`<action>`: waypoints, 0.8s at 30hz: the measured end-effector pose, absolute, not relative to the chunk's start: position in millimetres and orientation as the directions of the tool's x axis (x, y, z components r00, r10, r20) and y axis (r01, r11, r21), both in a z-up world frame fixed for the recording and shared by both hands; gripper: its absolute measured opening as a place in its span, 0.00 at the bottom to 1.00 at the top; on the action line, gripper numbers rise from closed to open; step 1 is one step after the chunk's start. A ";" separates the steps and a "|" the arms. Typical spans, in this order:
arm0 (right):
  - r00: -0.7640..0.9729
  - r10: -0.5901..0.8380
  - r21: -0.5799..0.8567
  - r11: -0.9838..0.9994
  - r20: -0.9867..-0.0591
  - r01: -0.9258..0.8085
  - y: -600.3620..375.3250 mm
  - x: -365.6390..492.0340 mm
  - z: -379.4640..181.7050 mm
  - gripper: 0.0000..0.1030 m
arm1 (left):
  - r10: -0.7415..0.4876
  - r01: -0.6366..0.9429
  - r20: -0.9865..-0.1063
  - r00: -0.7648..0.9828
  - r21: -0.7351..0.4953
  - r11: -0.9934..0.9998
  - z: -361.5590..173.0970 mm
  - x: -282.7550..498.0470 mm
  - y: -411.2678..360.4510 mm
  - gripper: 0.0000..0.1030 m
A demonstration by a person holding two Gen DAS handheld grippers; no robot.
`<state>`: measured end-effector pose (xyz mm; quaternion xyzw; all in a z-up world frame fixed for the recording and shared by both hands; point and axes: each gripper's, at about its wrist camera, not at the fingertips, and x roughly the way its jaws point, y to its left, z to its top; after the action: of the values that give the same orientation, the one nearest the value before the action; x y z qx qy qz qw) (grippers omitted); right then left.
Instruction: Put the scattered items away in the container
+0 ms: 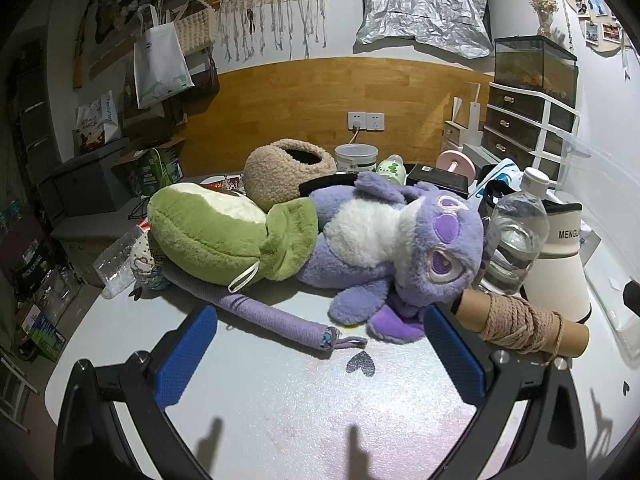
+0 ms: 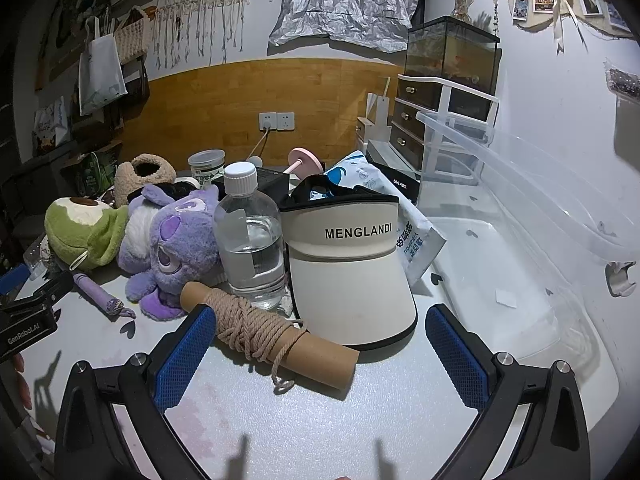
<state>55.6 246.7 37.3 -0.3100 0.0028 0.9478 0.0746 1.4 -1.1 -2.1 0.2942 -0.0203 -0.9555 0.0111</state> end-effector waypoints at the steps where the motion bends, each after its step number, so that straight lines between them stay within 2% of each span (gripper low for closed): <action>1: -0.796 0.140 -0.041 -0.989 -0.588 -0.143 246.9 55.5 37.3 1.00 | -0.034 0.009 -0.561 -0.827 0.046 -0.999 -2.2 1.4 -1.3 1.00; 24: -0.790 0.143 -0.041 -0.988 -0.596 -0.148 248.7 55.1 34.7 1.00 | -0.036 0.010 -0.562 -0.826 0.049 -0.999 -3.5 2.3 -0.6 1.00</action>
<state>55.1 248.7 34.7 -0.3147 0.0039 0.9461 0.0771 2.3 -0.6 -3.5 0.2944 -0.0218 -0.9554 0.0119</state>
